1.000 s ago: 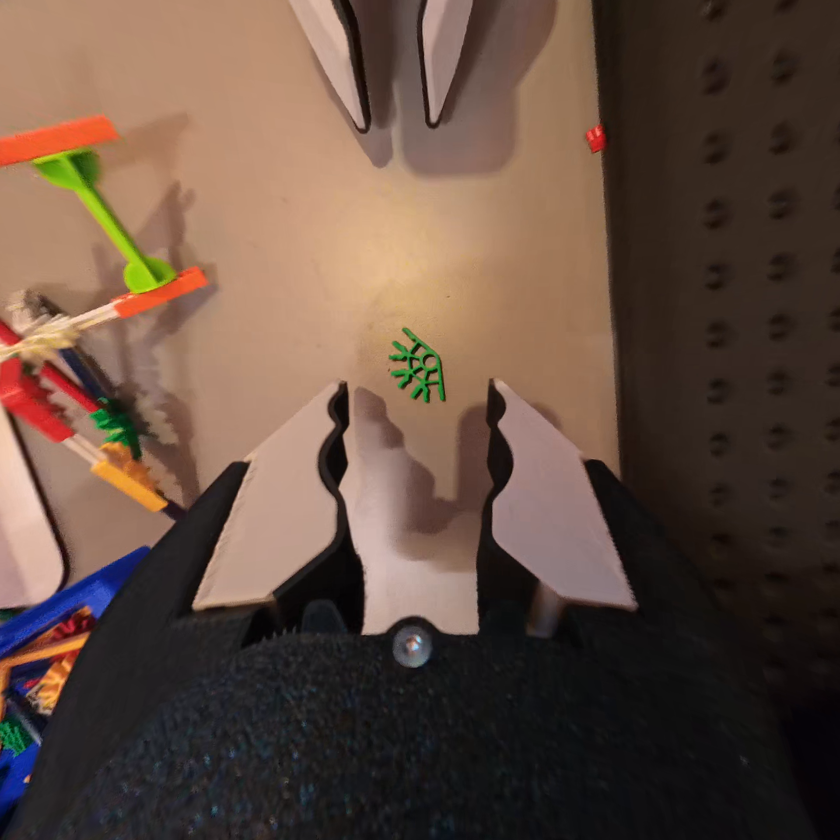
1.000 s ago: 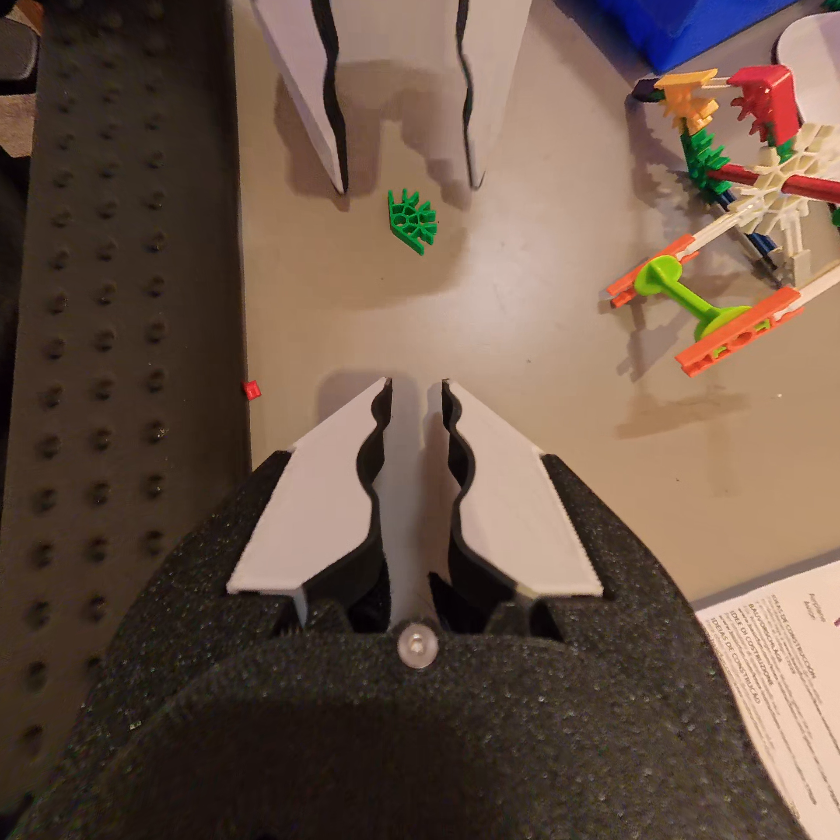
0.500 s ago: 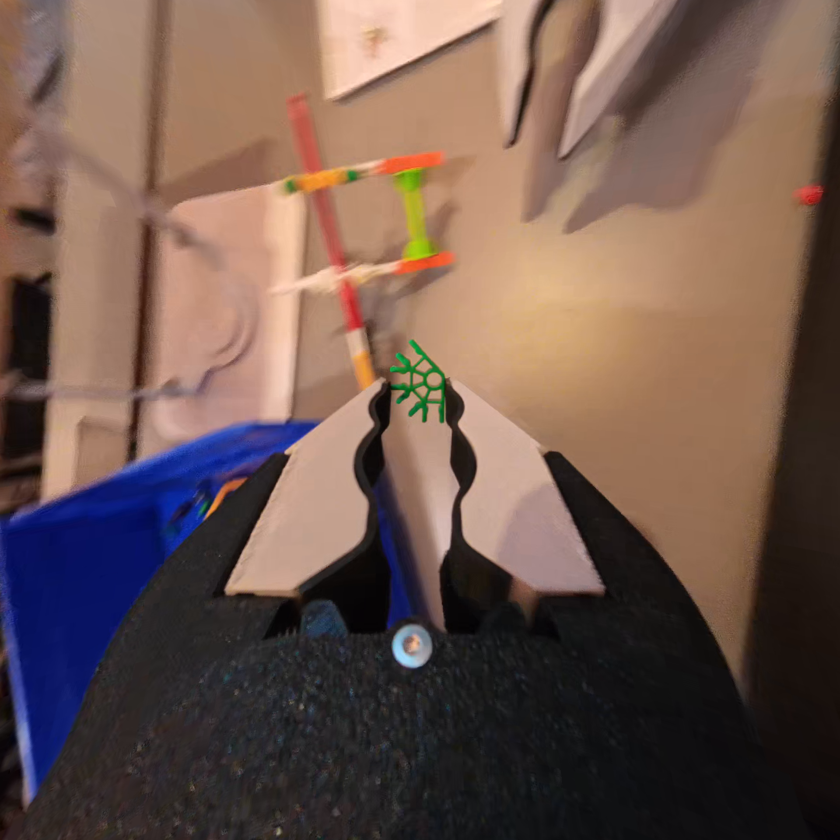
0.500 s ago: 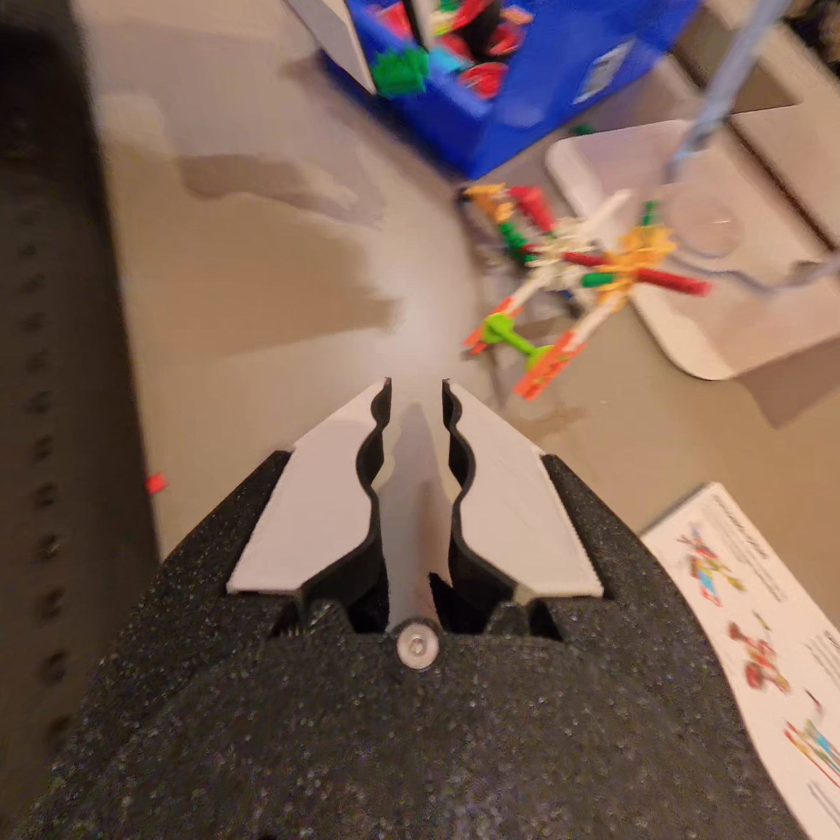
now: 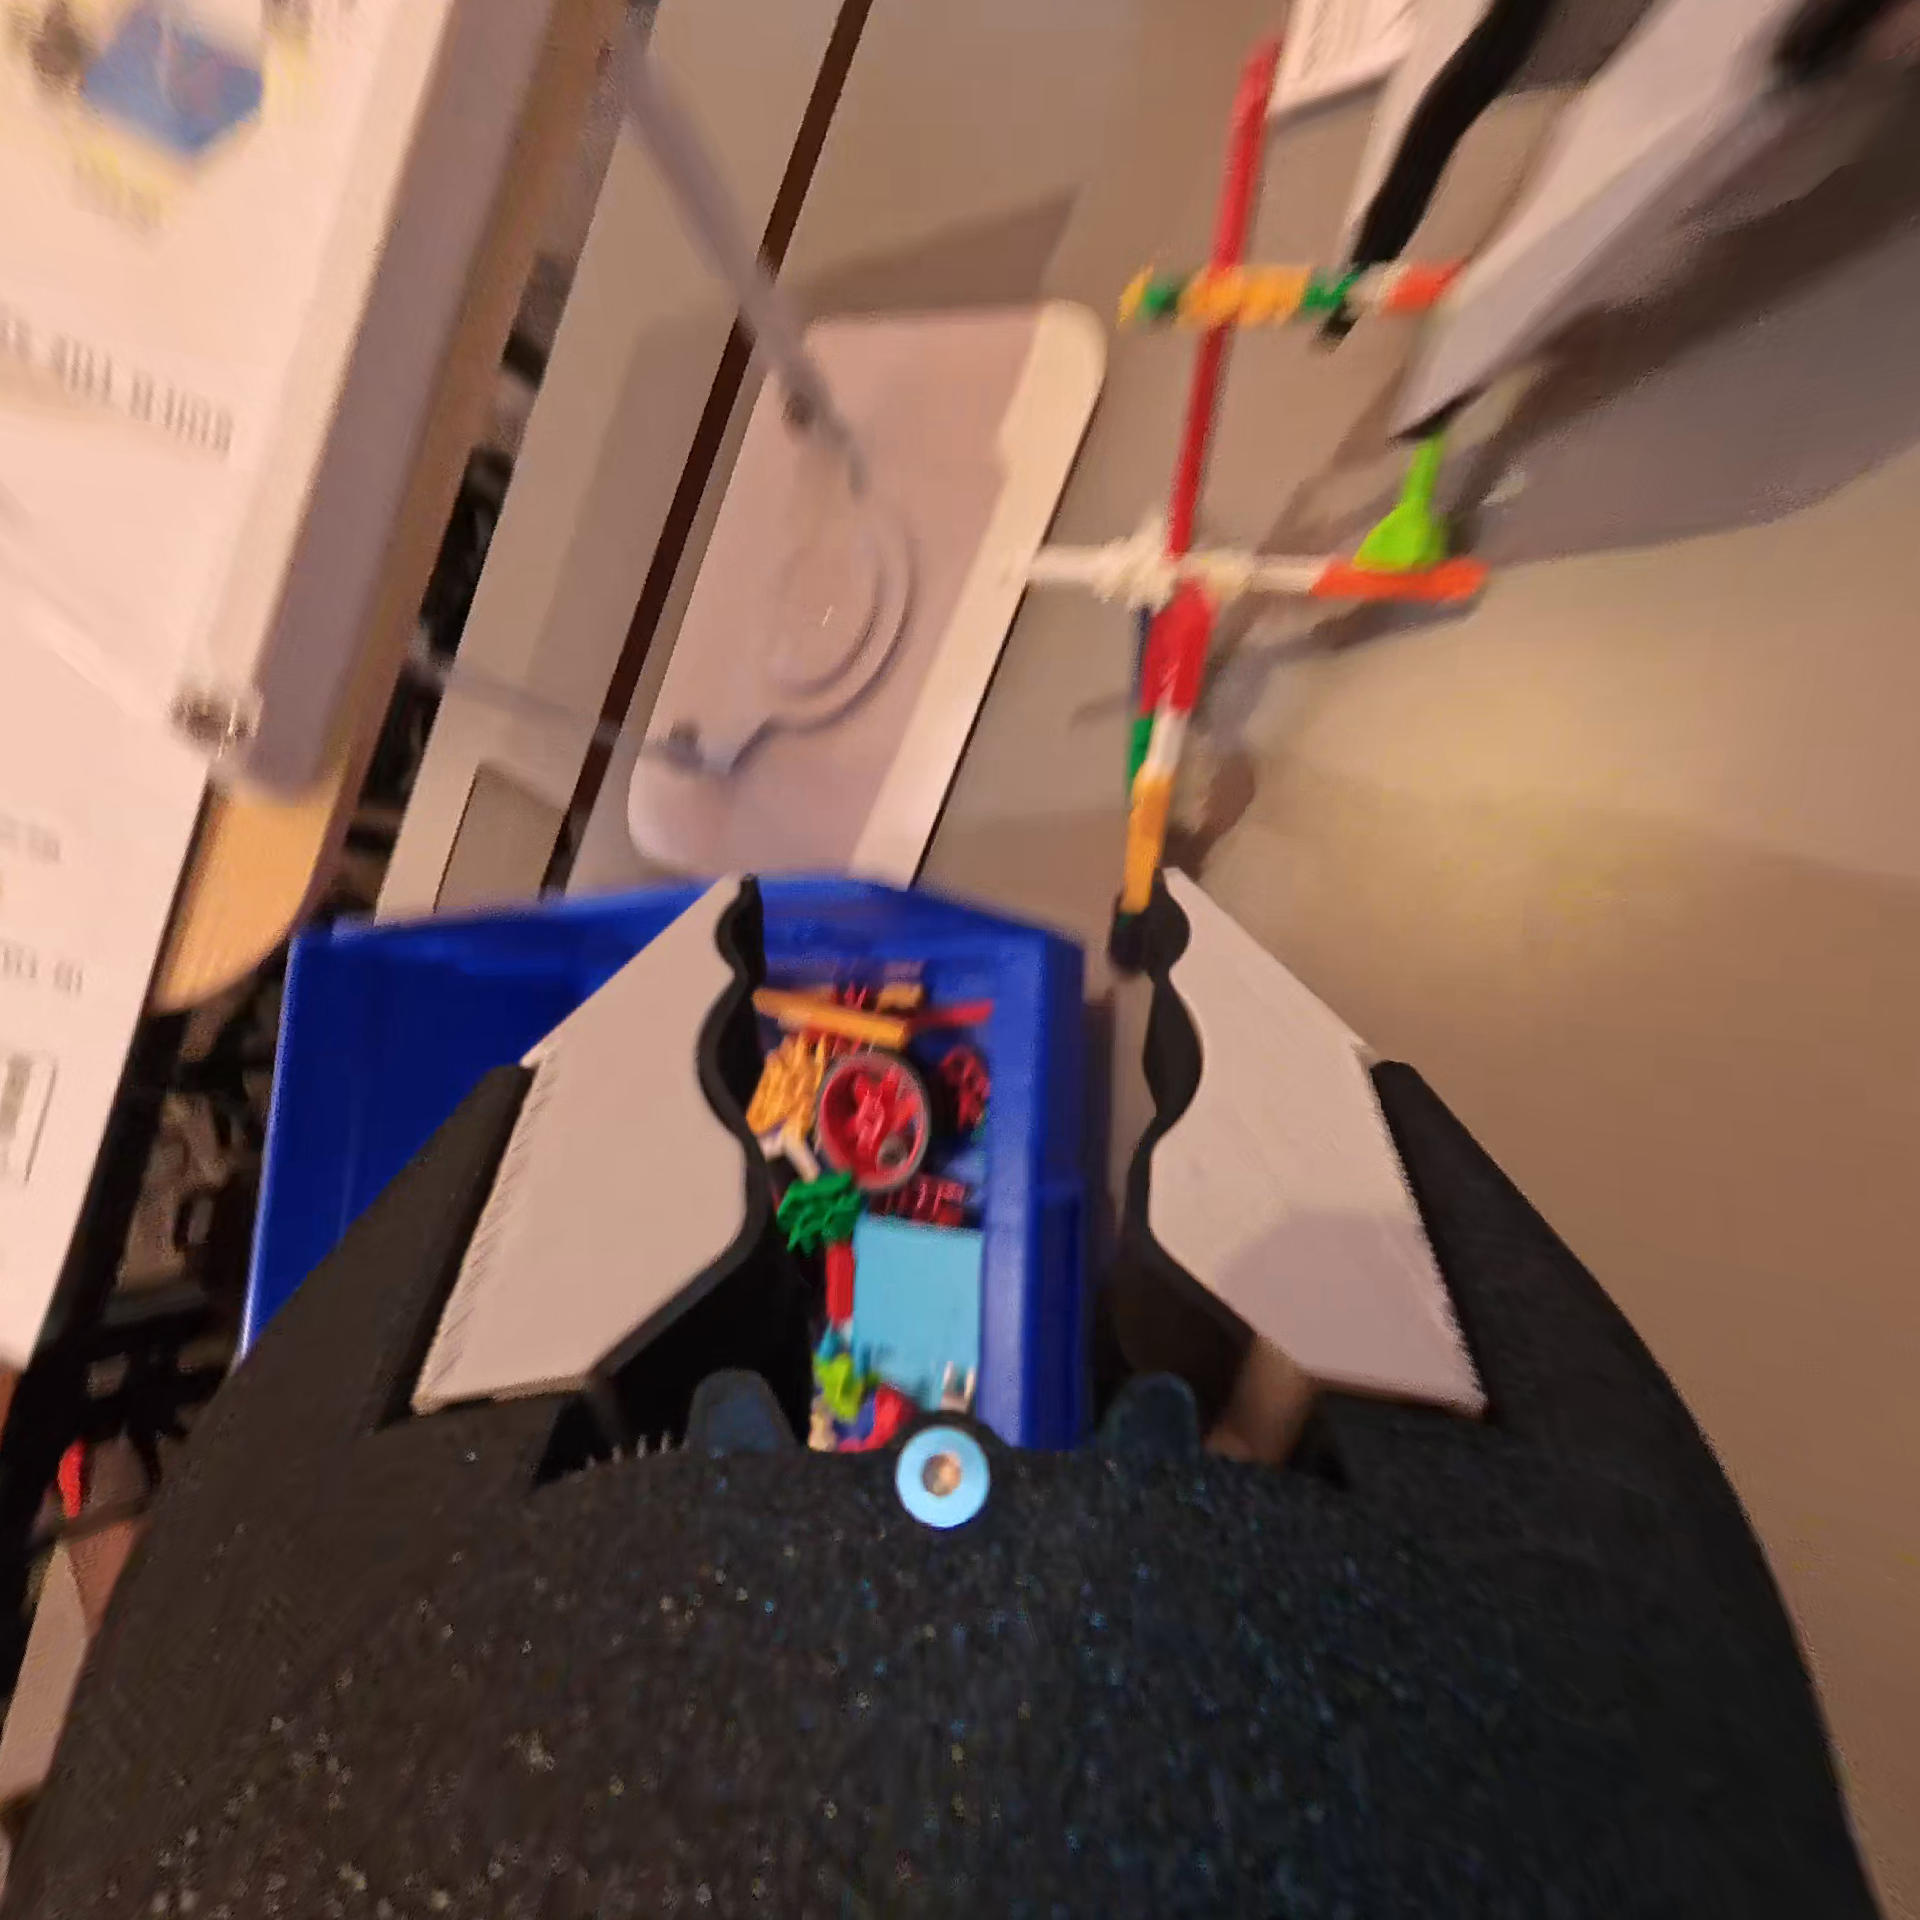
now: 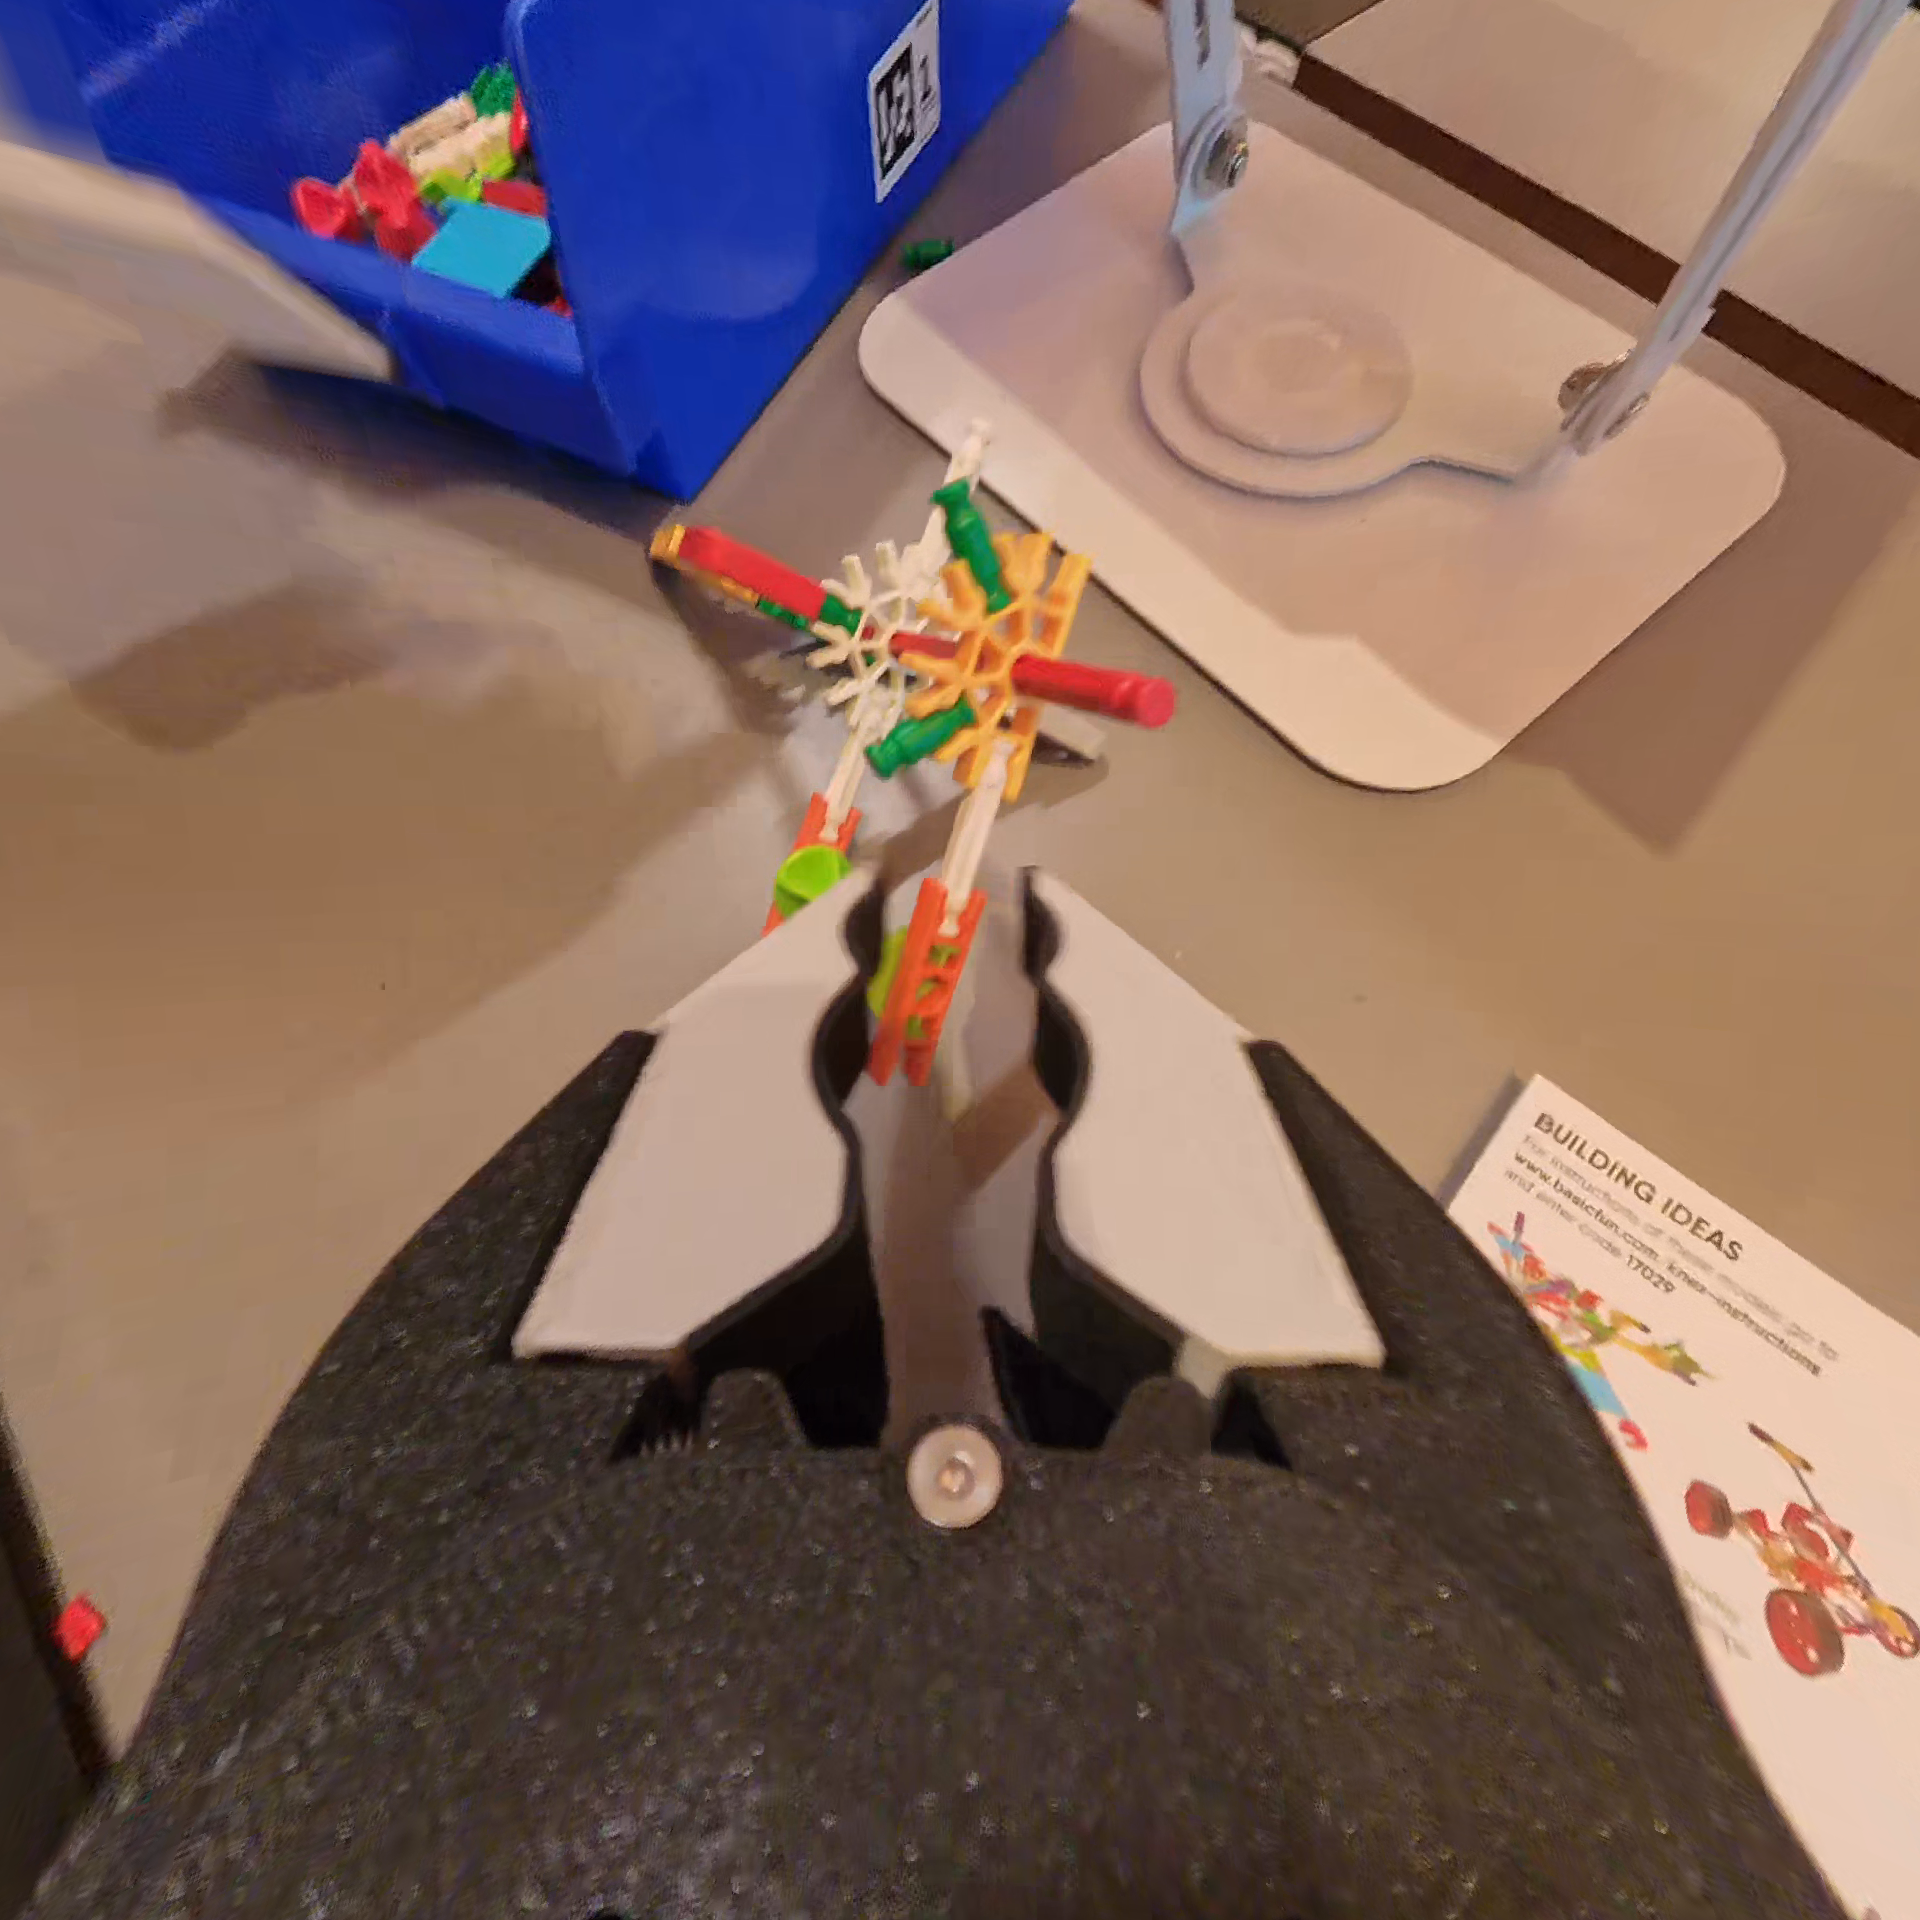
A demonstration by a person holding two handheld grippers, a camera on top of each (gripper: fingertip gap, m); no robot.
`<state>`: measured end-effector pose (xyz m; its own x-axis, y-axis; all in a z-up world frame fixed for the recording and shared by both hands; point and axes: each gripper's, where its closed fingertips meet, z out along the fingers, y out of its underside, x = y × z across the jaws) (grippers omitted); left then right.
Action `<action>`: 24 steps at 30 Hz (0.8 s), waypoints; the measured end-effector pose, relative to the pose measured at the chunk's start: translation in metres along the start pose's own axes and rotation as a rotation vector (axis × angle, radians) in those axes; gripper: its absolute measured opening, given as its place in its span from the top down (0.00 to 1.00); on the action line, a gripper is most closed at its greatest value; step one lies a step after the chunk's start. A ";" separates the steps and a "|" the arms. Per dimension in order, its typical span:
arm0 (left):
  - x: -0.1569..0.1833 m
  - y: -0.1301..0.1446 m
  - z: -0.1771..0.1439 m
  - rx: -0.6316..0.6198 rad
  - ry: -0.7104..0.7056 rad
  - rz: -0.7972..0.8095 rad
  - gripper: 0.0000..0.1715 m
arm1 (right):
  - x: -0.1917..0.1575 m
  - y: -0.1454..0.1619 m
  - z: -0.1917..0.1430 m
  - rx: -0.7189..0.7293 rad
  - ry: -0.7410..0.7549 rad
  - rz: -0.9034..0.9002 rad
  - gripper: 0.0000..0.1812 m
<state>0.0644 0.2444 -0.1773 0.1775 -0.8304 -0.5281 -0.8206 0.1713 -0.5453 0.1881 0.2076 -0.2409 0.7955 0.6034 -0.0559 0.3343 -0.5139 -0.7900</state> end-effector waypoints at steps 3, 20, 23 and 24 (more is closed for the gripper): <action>0.023 -0.038 0.011 0.096 0.008 0.068 0.60 | -0.003 -0.009 -0.003 0.050 -0.038 0.011 0.94; 0.057 -0.094 0.022 0.291 -0.126 0.437 0.84 | -0.045 -0.028 -0.039 0.102 0.067 -0.497 0.96; 0.055 -0.100 0.019 0.319 -0.127 0.383 0.85 | -0.042 -0.032 -0.044 0.134 0.079 -0.473 0.96; 0.055 -0.100 0.020 0.314 -0.117 0.355 0.85 | -0.041 -0.033 -0.044 0.136 0.082 -0.462 0.96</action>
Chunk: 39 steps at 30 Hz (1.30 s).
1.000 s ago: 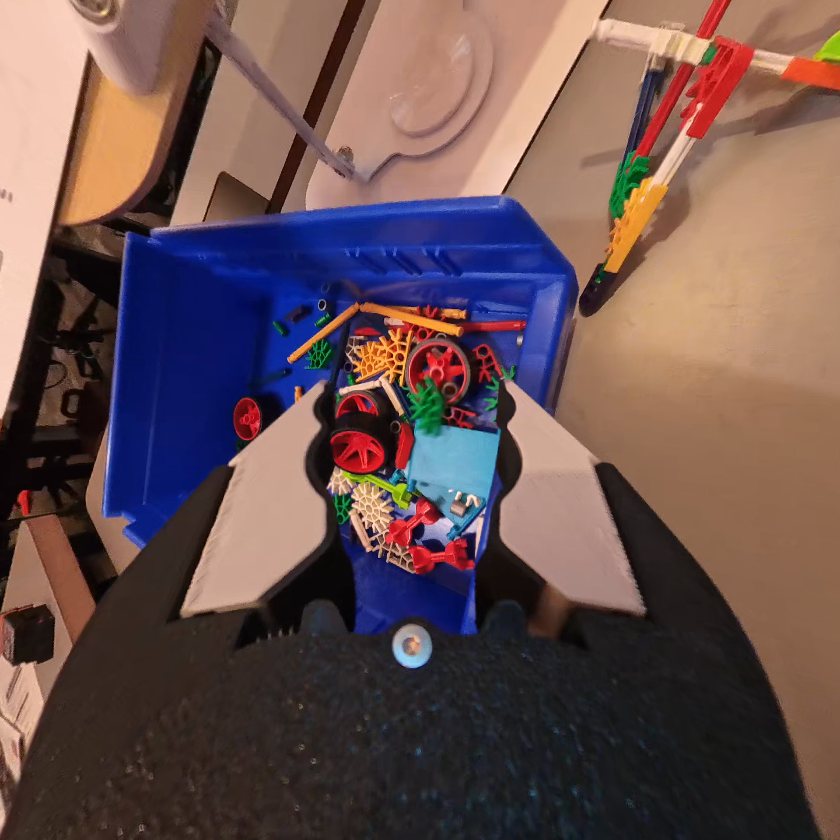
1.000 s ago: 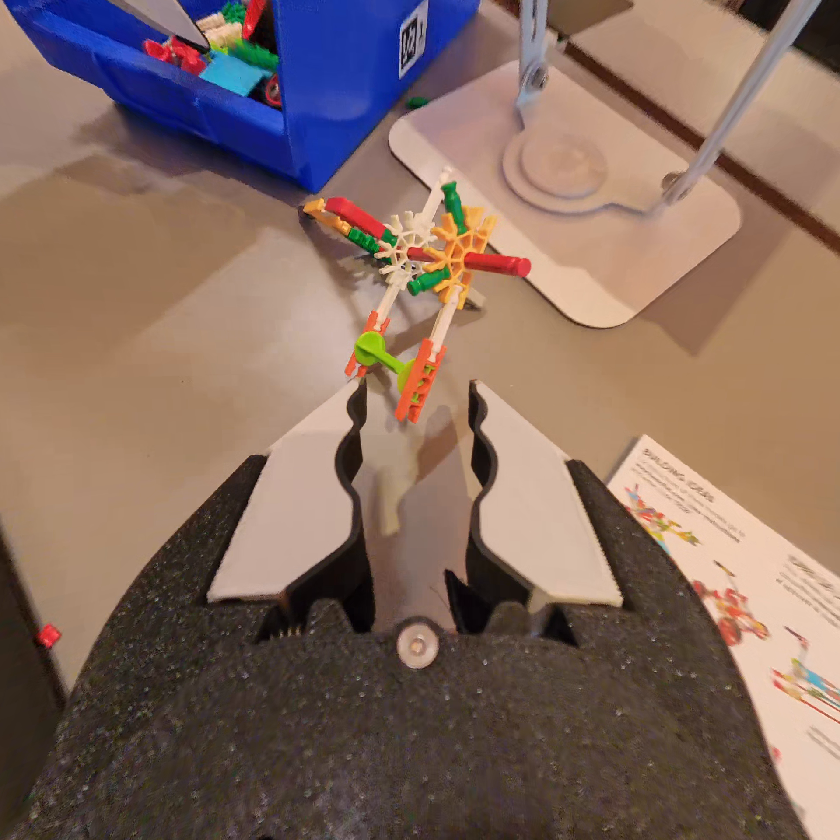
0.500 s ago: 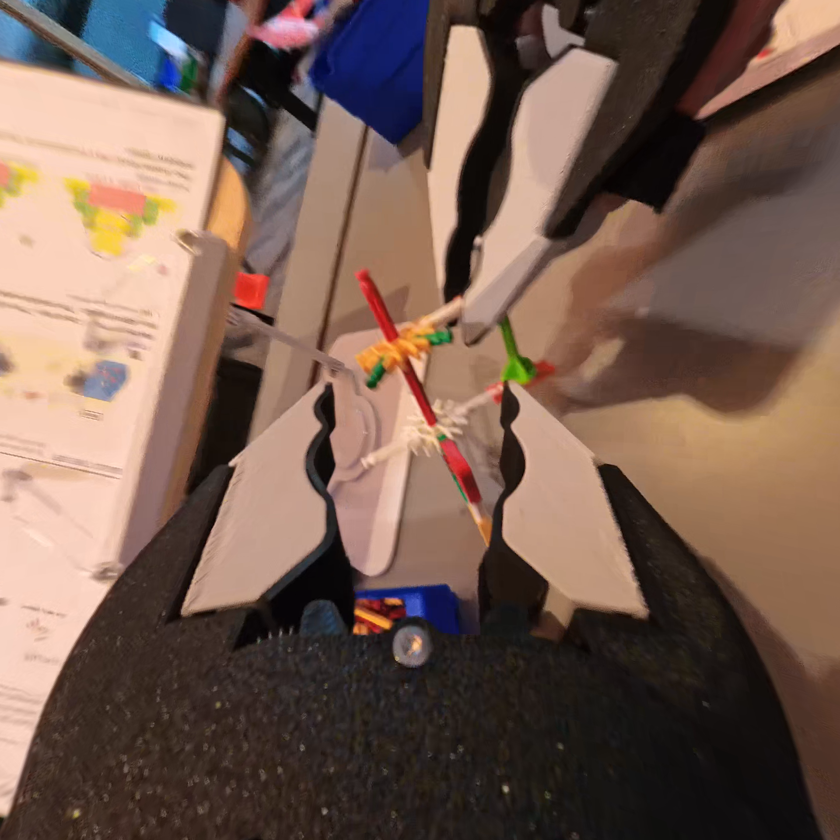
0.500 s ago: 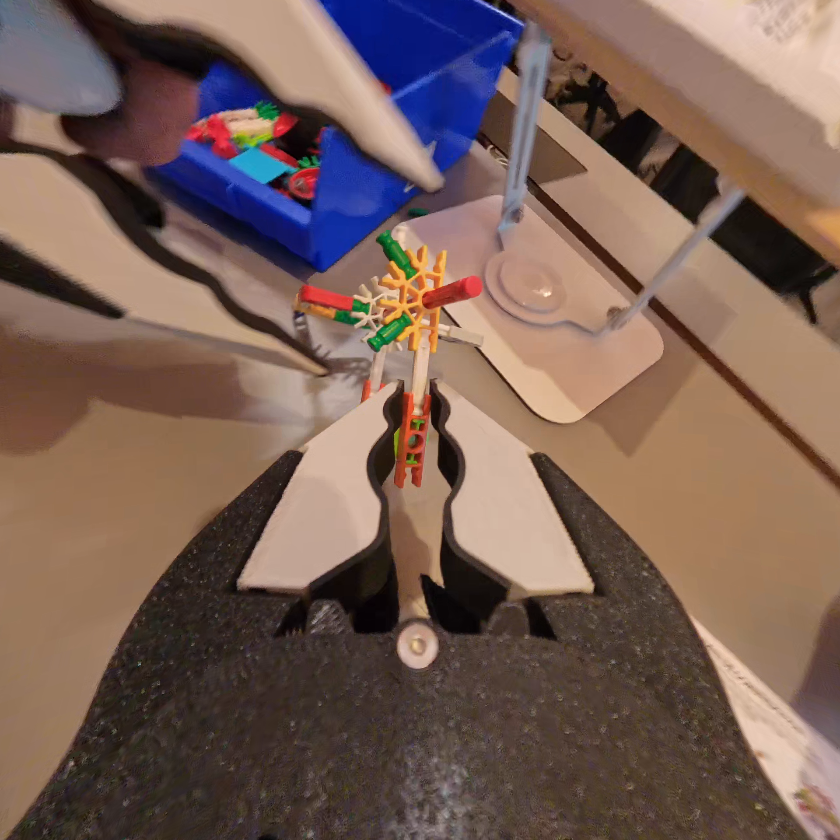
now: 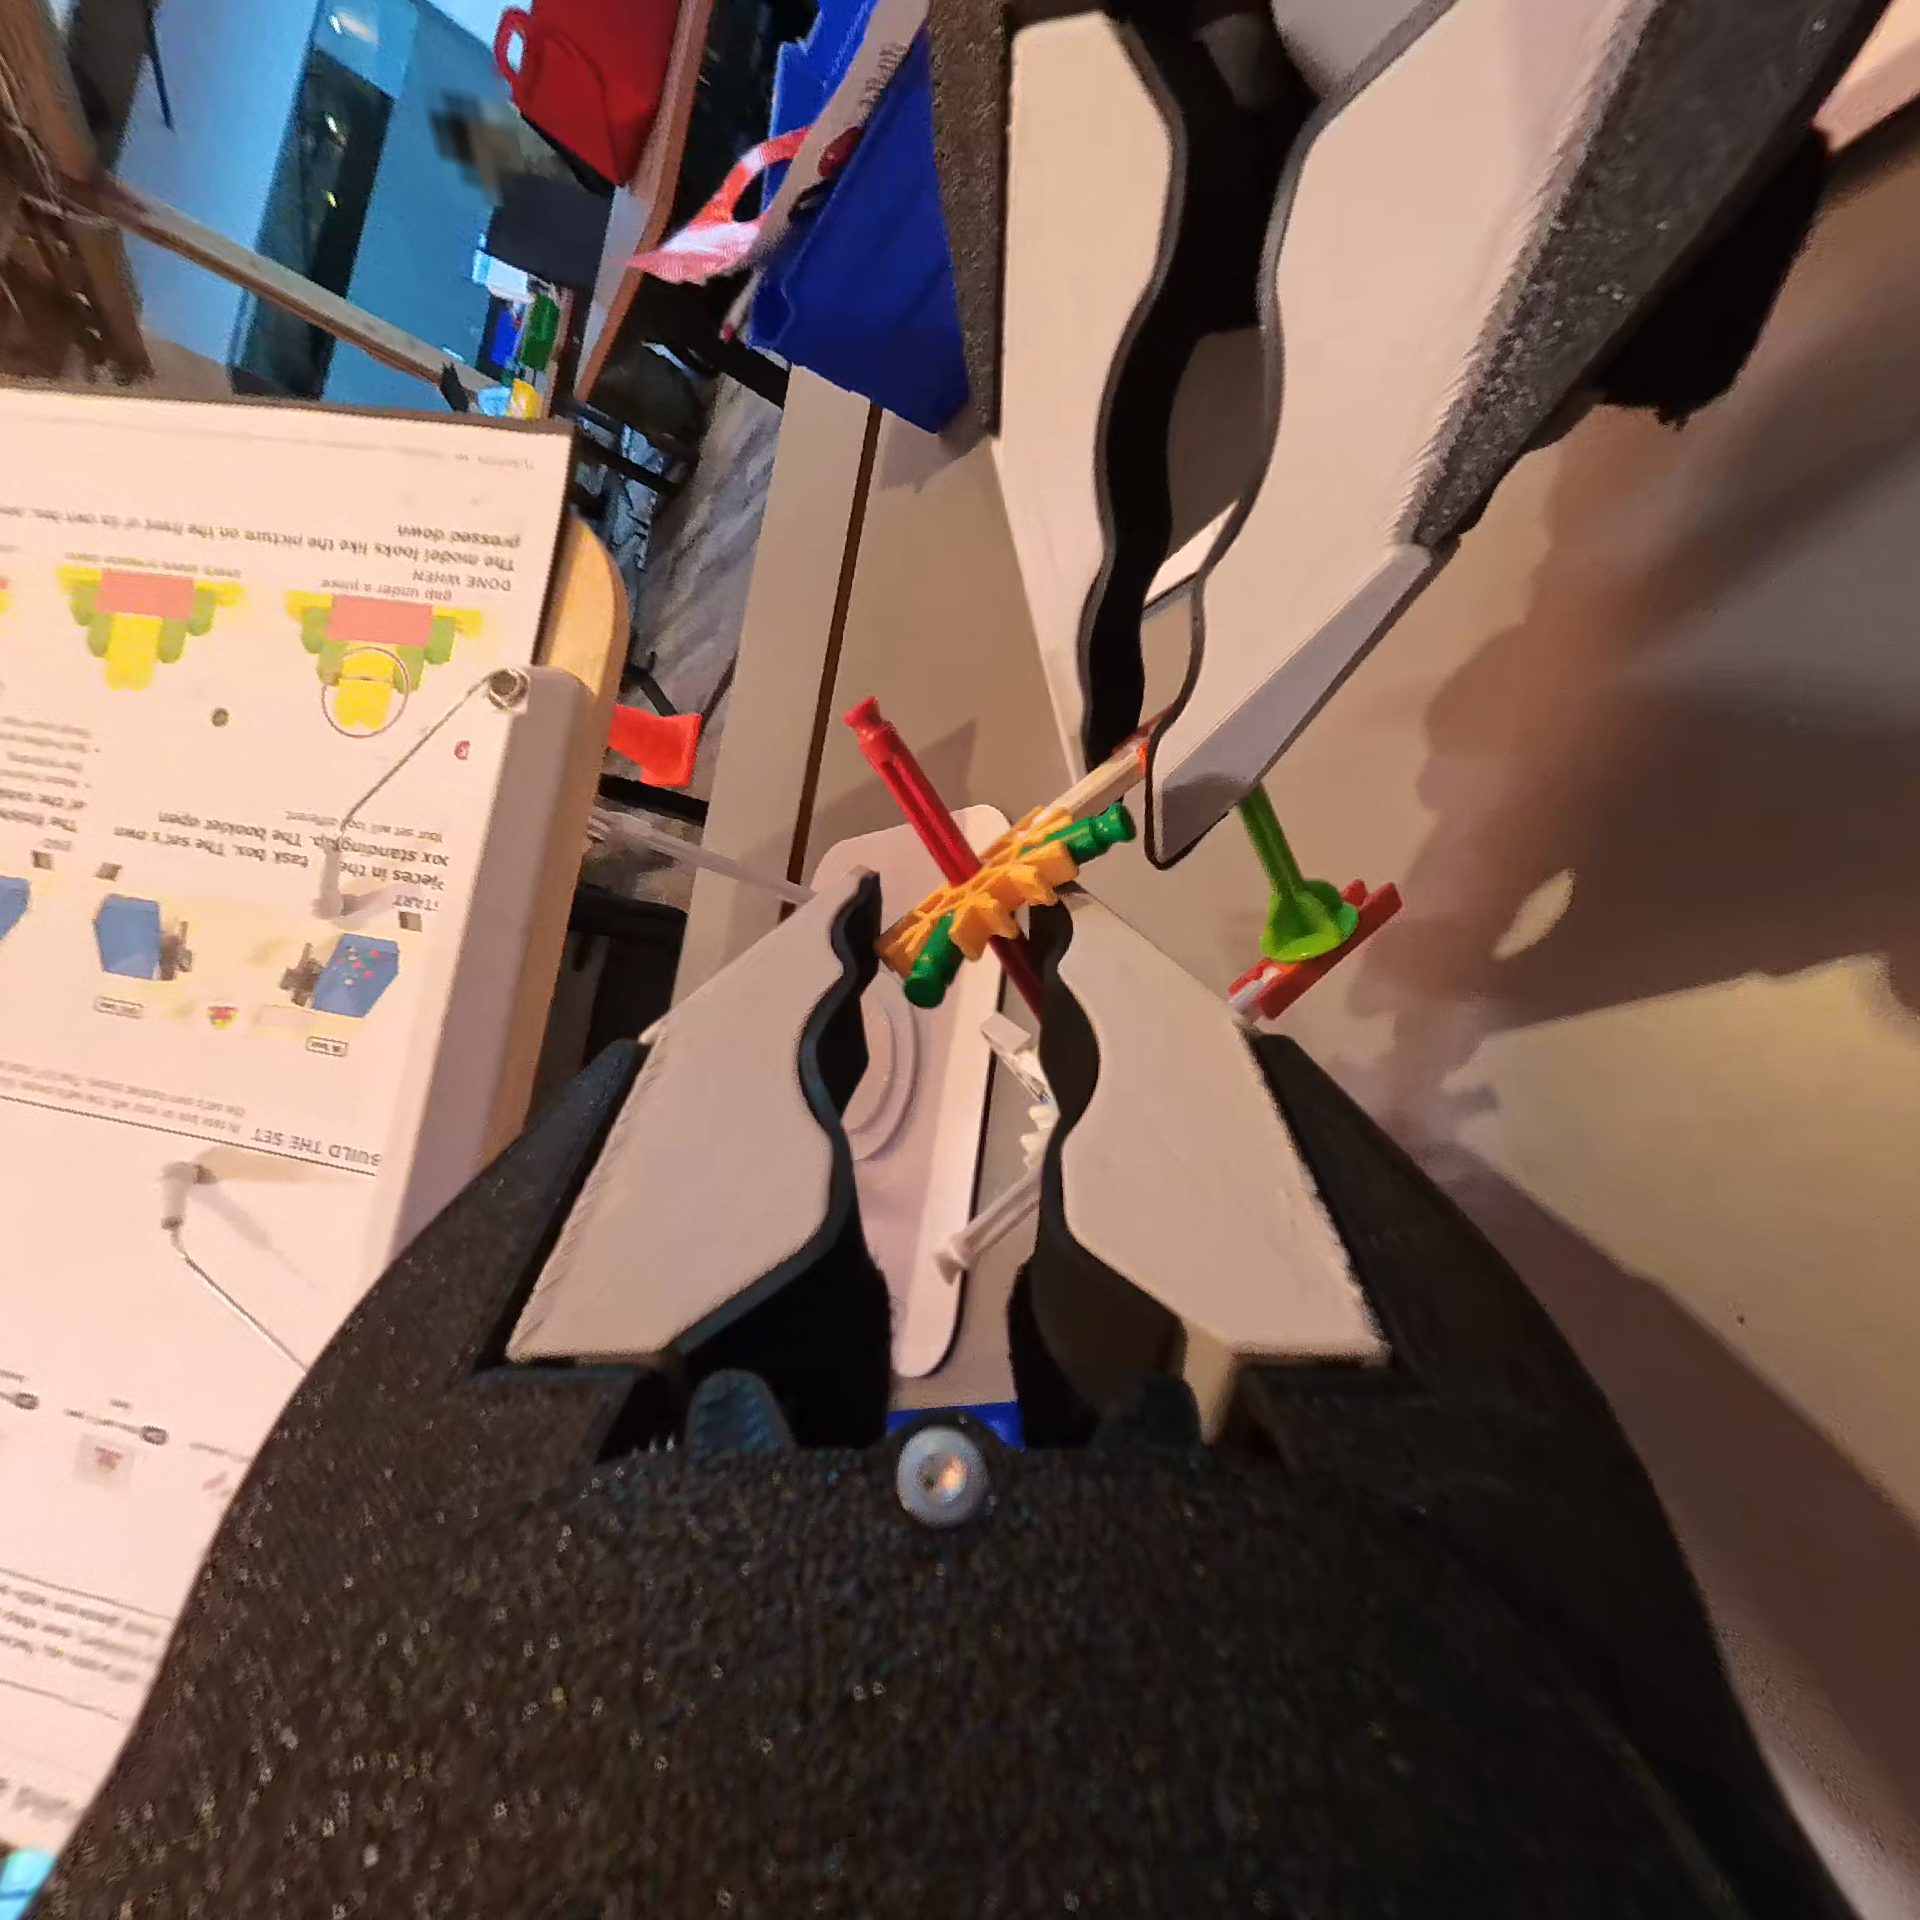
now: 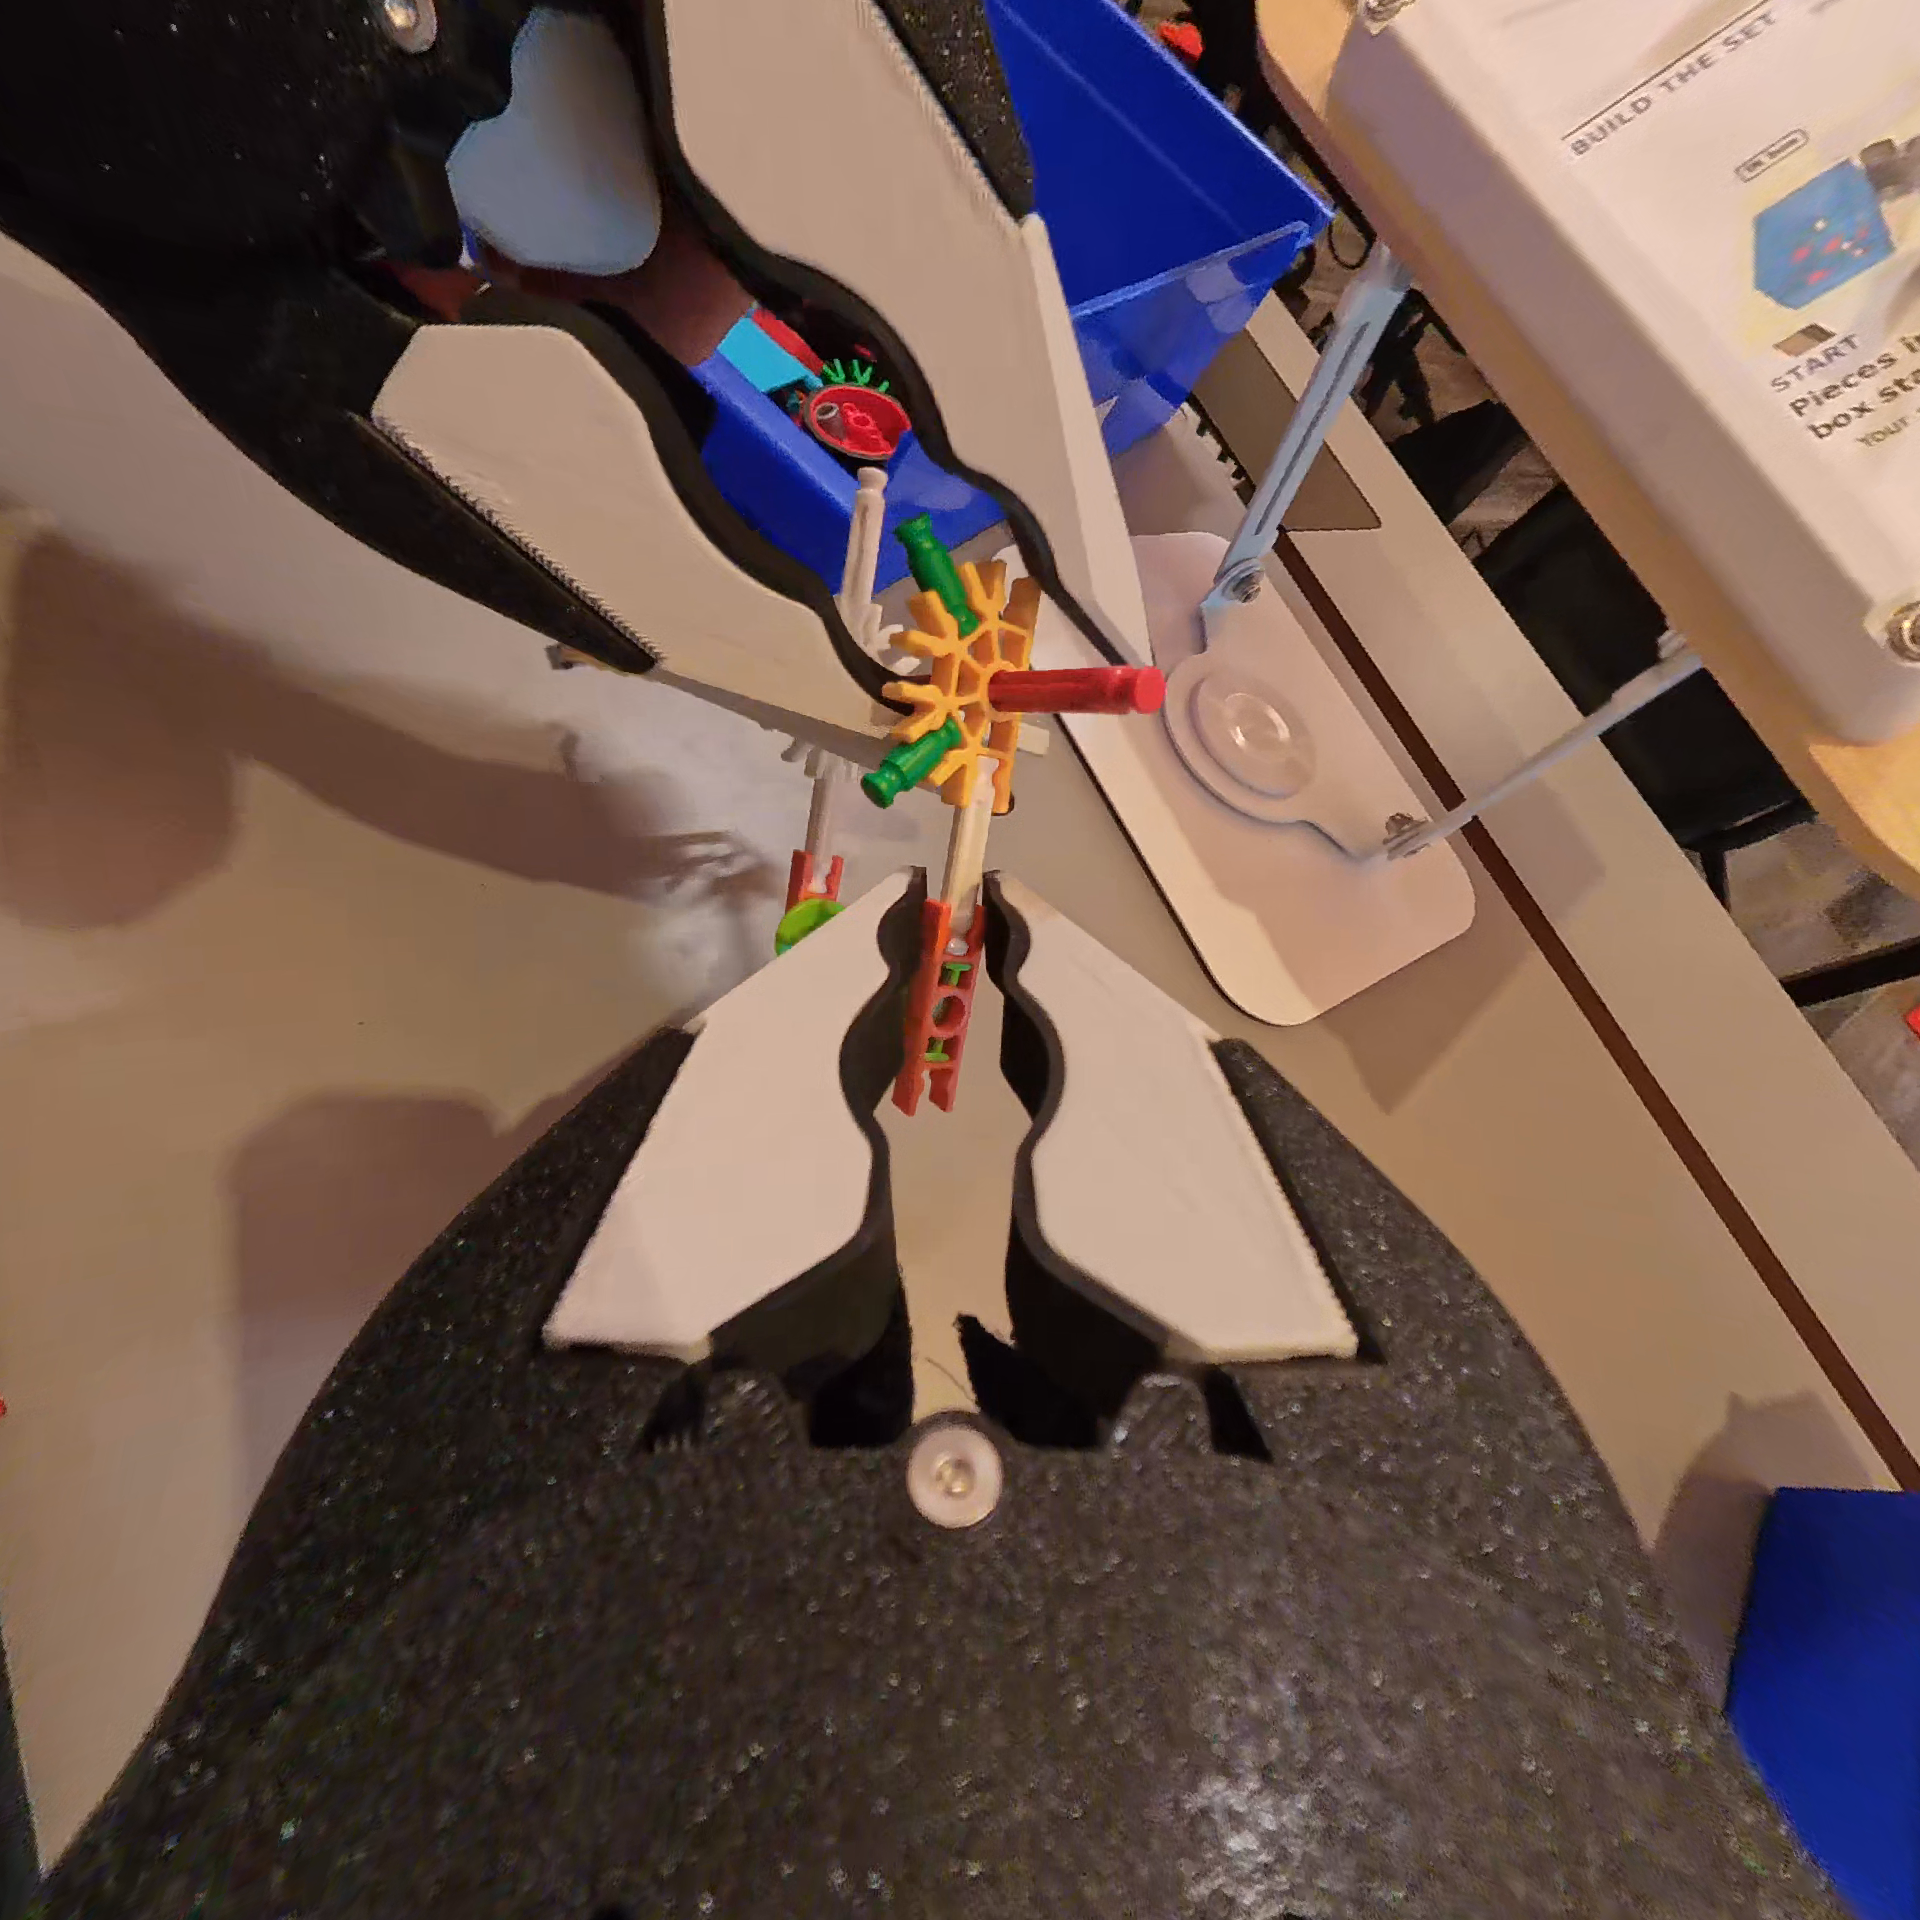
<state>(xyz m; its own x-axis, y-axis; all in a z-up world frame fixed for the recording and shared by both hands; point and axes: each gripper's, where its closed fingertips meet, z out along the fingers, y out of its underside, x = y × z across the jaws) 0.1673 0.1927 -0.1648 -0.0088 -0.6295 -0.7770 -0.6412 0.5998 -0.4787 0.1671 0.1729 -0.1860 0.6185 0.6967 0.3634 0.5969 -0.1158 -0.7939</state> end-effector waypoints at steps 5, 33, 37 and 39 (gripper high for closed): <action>0.002 0.004 0.011 0.003 0.002 -0.181 0.85 | 0.008 0.004 0.002 0.027 0.017 0.115 0.97; 0.013 0.001 0.036 -0.102 -0.076 -0.194 0.86 | 0.026 0.037 0.028 -0.103 0.133 0.250 1.00; 0.012 0.000 0.037 -0.112 -0.121 -0.242 0.86 | 0.030 0.037 0.027 -0.087 0.171 0.344 1.00; 0.012 0.001 0.038 -0.105 -0.129 -0.270 0.86 | 0.032 0.039 0.027 -0.100 0.198 0.338 1.00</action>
<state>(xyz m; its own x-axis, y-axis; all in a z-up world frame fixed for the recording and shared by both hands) 0.1963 0.2049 -0.1899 0.2655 -0.6868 -0.6766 -0.6833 0.3610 -0.6346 0.1965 0.2096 -0.2182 0.8692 0.4586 0.1848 0.3838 -0.3902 -0.8370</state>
